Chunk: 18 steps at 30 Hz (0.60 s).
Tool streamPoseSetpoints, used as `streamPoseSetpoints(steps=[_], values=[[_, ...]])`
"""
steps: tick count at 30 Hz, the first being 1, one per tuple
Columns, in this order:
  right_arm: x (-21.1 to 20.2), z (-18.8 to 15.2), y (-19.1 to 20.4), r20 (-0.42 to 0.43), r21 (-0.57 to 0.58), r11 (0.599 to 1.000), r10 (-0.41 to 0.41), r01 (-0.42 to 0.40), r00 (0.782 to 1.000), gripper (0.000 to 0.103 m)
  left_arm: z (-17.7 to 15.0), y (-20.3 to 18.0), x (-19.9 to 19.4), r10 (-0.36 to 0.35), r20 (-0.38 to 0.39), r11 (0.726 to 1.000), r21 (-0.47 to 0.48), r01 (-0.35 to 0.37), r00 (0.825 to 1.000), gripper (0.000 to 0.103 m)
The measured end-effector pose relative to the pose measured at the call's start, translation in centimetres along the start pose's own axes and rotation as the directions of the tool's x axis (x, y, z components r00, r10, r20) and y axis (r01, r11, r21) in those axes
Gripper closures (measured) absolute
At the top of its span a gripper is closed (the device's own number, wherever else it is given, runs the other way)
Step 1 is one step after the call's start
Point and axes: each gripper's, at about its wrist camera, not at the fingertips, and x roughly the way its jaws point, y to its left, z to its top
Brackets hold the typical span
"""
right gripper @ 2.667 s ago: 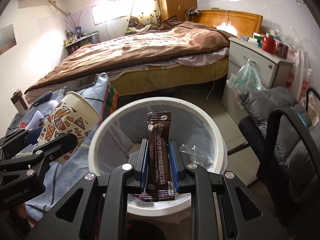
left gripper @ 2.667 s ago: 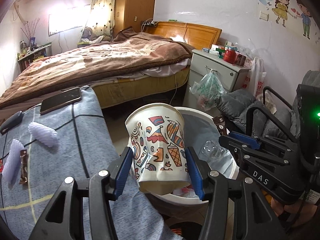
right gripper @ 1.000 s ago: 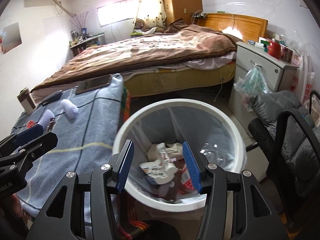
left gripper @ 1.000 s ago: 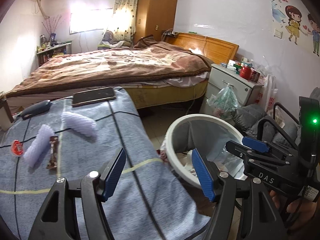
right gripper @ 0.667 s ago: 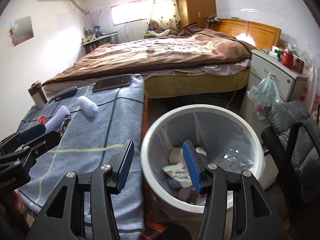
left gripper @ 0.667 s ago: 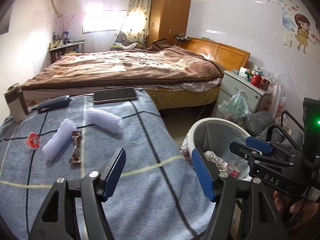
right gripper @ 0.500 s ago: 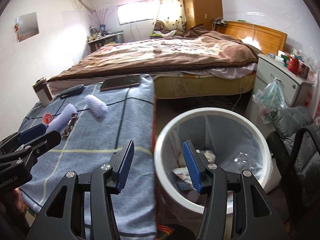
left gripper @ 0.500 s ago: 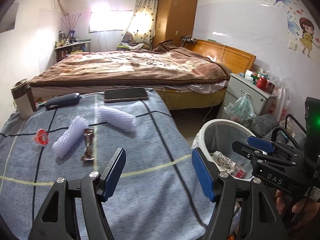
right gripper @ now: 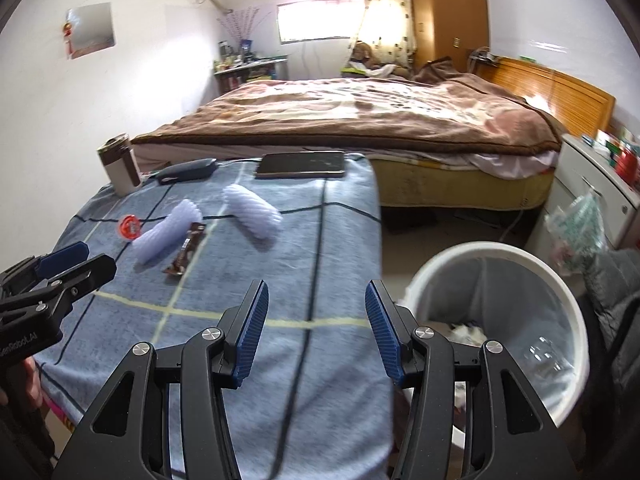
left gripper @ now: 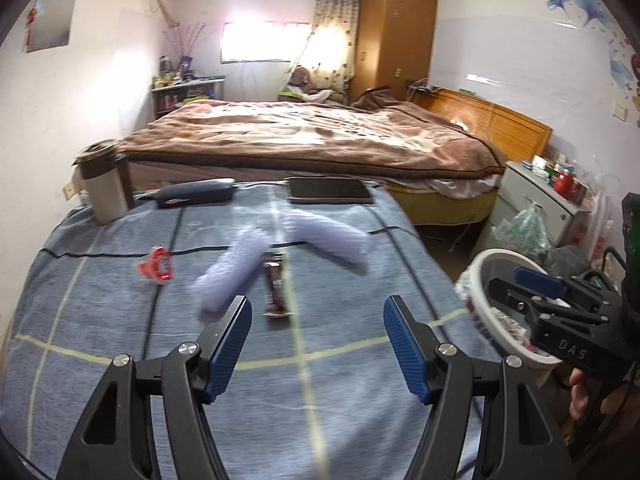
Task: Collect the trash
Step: 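Move both grippers back over the bed toward the white foam nets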
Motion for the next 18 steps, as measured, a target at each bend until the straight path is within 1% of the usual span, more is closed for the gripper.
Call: streamPoseSetpoints(steps=[6,11,14,18], values=[[1.2,0.9,1.9,-0.002,-0.038,0.998,0.046,-0.046,0.999,0.05,-0.1,3.5,0.3,0.05,-0.017,0.998,-0.04,-0.05,0.999,0.032],[2.7,2.0,3.4,-0.016,-0.077,0.996,0.05,-0.051,0.999,0.05,0.2,5.8,1.1,0.075,-0.034,0.995,-0.063,-0.077,0.997,0.032],[3.5,2.8,3.9,-0.012,-0.089,0.993,0.078,-0.079,0.997,0.05,0.5,6.8,1.8,0.072,-0.044,0.994,-0.075,-0.075,0.996,0.032],[4.8,3.9,4.3,-0.007,-0.098,0.991,0.096,-0.096,0.995,0.05,1.1,7.4,3.2,0.056,-0.059,0.996,-0.06,-0.059,0.997,0.032]])
